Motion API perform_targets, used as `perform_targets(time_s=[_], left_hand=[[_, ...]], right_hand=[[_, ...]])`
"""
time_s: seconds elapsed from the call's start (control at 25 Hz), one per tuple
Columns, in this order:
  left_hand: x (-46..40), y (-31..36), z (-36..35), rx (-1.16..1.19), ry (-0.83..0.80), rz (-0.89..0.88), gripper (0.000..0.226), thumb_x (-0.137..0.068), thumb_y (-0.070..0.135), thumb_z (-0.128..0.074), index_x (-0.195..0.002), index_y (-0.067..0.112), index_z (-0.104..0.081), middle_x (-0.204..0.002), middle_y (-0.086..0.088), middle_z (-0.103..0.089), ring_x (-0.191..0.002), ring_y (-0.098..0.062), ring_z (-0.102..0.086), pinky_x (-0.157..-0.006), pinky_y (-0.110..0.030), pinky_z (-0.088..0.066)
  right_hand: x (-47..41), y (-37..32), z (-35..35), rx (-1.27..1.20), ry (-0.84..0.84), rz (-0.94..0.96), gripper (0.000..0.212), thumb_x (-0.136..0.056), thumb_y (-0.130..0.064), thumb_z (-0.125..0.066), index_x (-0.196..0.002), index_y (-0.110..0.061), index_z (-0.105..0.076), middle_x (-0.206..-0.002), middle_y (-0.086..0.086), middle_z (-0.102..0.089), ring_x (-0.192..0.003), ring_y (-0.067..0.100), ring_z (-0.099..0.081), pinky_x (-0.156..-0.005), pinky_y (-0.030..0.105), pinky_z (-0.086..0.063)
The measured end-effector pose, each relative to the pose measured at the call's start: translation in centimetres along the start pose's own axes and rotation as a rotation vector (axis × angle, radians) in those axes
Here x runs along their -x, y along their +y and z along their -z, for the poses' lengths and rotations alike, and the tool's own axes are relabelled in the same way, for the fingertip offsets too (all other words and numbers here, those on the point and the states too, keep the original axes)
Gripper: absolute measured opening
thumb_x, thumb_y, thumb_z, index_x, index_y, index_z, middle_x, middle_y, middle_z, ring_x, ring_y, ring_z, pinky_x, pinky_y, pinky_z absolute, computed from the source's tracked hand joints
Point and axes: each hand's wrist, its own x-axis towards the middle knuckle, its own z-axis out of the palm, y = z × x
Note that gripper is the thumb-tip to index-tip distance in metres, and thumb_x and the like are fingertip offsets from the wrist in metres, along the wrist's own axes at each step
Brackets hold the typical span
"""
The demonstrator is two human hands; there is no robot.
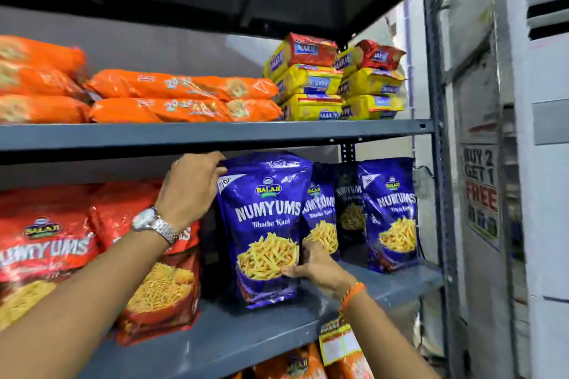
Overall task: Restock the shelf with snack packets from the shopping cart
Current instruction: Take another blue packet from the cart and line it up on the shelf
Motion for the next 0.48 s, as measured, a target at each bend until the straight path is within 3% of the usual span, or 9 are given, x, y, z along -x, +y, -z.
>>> perform_targets(time_s=[0.12,0.2,0.32,0.48], left_hand=[[0.6,-2.1,-1.8,-0.071,-0.113,0.086,0.015,-0.090,0.018,-0.064,-0.100,0.010,-0.068,-0.087,-0.023,-0.072,-0.086,-0.044,-0.071,-0.070,-0.049,-0.058],[0.8,-3.2,-2.8,-0.115,-0.172,0.109,0.014,-0.088,0.020,-0.063,-0.098,0.012,-0.068,-0.089,-0.021,-0.070,-0.087,-0.044,-0.069,-0.072,-0.048,-0.058],[0.9,-3.7,-3.8,-0.163,-0.219,0.115,0.013,-0.086,0.022,-0.065,-0.097,0.015,-0.069,-0.088,-0.019,-0.071,-0.088,-0.042,-0.069,-0.073,-0.046,-0.058],[0.7,-3.3,-3.8,-0.201,-0.237,0.122,0.018,-0.084,0.024,-0.067,-0.099,0.014,-0.069,-0.087,-0.018,-0.070,-0.092,-0.041,-0.067,-0.072,-0.043,-0.058]], right_hand=[[-2.1,1.9,-0.6,-0.067,-0.045,-0.020,0.039,-0.073,0.016,-0.075,-0.108,0.000,-0.069,-0.114,0.016,-0.075,-0.103,0.025,-0.070,-0.095,0.041,-0.057],[-3.1,2.7,-1.0,-0.073,-0.049,-0.057,0.043,-0.074,0.015,-0.075,-0.115,0.006,-0.065,-0.121,0.020,-0.071,-0.107,0.028,-0.068,-0.094,0.037,-0.057],[-3.4,3.8,-1.5,-0.106,-0.068,-0.109,0.039,-0.080,0.017,-0.070,-0.115,0.001,-0.066,-0.114,0.014,-0.074,-0.107,0.024,-0.069,-0.093,0.030,-0.056],[-3.7,4.2,-1.5,-0.155,-0.111,-0.125,0.047,-0.082,0.012,-0.071,-0.127,0.008,-0.059,-0.124,0.018,-0.070,-0.119,0.027,-0.066,-0.102,0.034,-0.052]])
